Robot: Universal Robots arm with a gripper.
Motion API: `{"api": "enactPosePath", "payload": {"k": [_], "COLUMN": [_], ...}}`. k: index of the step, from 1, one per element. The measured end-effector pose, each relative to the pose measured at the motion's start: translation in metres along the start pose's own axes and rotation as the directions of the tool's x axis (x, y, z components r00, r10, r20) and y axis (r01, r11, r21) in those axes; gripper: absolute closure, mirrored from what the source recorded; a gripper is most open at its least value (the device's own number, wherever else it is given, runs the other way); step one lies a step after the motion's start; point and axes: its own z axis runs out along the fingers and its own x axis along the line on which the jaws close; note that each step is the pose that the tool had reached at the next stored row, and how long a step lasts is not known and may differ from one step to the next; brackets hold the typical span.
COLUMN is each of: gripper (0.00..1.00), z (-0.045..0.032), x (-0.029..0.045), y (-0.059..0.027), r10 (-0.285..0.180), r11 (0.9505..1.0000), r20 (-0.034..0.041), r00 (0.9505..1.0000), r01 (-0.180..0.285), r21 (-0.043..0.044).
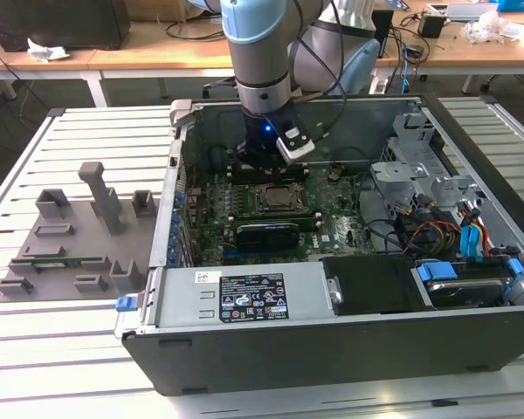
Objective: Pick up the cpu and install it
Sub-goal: 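Install the first cpu locking lever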
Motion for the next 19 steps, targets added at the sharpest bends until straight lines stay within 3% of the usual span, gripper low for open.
{"api": "enactPosePath", "payload": {"k": [4, 10, 19], "gripper": [0.89, 0.89, 0.89], "z": [0.0002, 0.0009, 0.0034], "x": [0.0001, 0.0006, 0.0008], "y": [0.0009, 0.0072, 0.0071], "r10": [0.037, 0.051, 0.071], "r11": [0.9993, 0.9987, 0.9974], "r20": [0.0041, 0.0059, 0.0117], "r00": [0.9993, 0.9987, 0.9974], "r01": [-0.037, -0.052, -0.072], "r21": [0.0050, 0.0066, 0.0091]}}
